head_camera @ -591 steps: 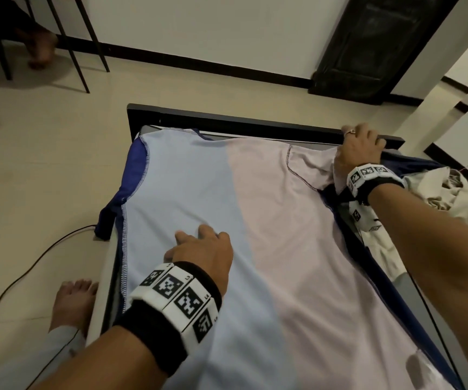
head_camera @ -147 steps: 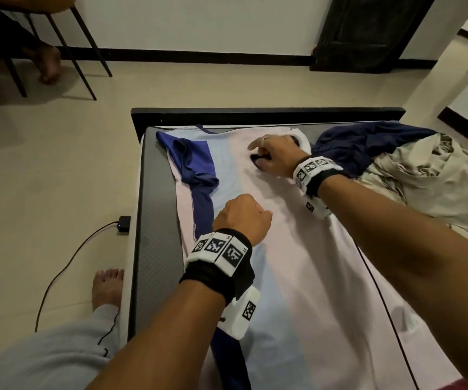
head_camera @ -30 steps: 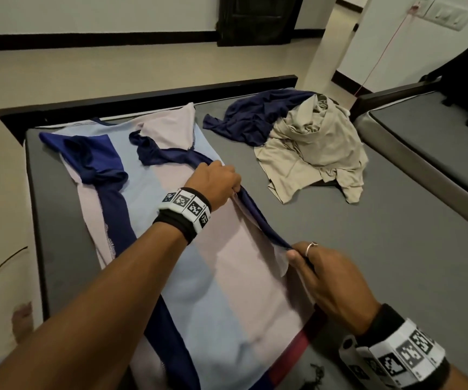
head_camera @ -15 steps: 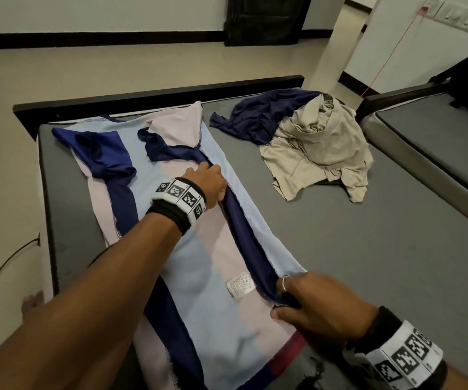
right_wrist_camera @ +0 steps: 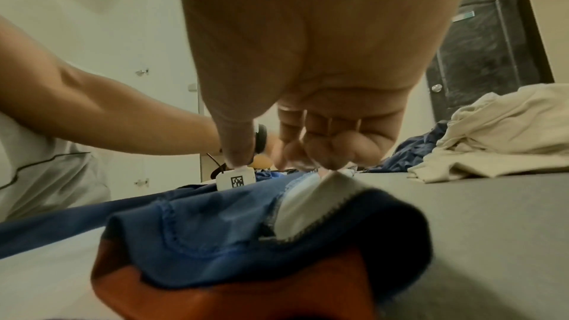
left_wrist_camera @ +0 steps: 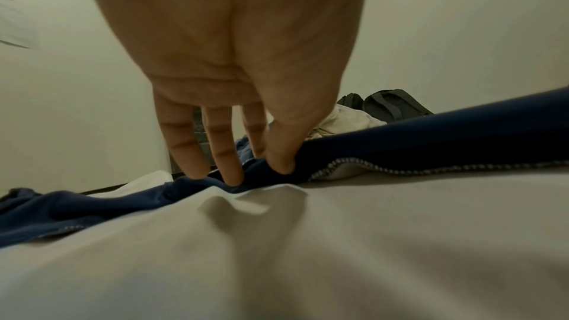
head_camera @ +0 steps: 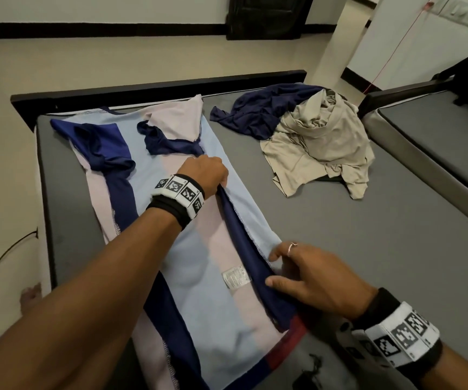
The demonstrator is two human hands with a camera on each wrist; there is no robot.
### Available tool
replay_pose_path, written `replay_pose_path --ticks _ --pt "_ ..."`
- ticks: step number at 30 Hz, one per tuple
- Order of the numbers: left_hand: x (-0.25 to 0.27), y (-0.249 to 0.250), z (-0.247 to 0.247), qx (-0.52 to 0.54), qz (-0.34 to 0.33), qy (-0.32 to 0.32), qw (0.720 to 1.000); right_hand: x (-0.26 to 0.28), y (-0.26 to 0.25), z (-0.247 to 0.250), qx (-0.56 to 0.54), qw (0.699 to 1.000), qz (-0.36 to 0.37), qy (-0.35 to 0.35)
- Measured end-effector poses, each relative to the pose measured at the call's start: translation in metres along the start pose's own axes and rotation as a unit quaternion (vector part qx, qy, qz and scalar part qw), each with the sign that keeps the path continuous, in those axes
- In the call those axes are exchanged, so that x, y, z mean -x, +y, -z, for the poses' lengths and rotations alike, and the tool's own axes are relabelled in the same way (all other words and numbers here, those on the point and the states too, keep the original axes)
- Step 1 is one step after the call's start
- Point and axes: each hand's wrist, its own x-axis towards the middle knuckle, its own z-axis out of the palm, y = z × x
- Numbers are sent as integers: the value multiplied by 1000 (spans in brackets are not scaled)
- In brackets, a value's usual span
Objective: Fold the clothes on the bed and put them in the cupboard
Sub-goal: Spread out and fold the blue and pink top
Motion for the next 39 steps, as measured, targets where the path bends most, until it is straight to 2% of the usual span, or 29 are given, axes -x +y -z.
replay_pose_path --ticks 3,7,10,13,16,18,21,23,26,28,30,32,35,39 --pt "-1 -1 3 -11 -10 2 1000 -4 1 -15 26 999 13 -41" --pt "-2 -7 2 39 12 24 999 1 10 -20 10 1000 -12 -14" --pt "-2 -9 2 76 63 28 995 13 27 -18 -2 1000 -26 5" --pt "-4 -3 4 93 127 4 988 27 46 -15 -49 998 -38 -32" --pt "-8 3 -3 154 207 -7 966 37 54 -19 -64 996 -37 -54" --pt "-7 7 -8 198 242 -12 950 40 56 -25 -77 996 -30 -13" --pt "-5 13 -12 225 251 -29 941 40 56 -34 -105 992 -33 58" --pt "-3 15 -13 249 255 -34 934 43 52 -38 -79 993 -23 85" --pt "0 15 -11 335 263 -46 904 49 44 -38 -100 989 -31 106" --pt "3 14 -11 399 271 -55 874 53 43 -36 -119 987 -29 103" --pt "7 14 -10 429 279 -53 857 56 43 -35 -115 991 4 63" --pt "9 14 -10 431 277 -45 857 60 41 -36 -97 993 53 39" --pt "12 12 -9 409 255 -38 875 63 39 -37 -64 992 92 58" --pt "15 9 -8 384 238 -37 891 64 34 -39 -78 991 52 98"
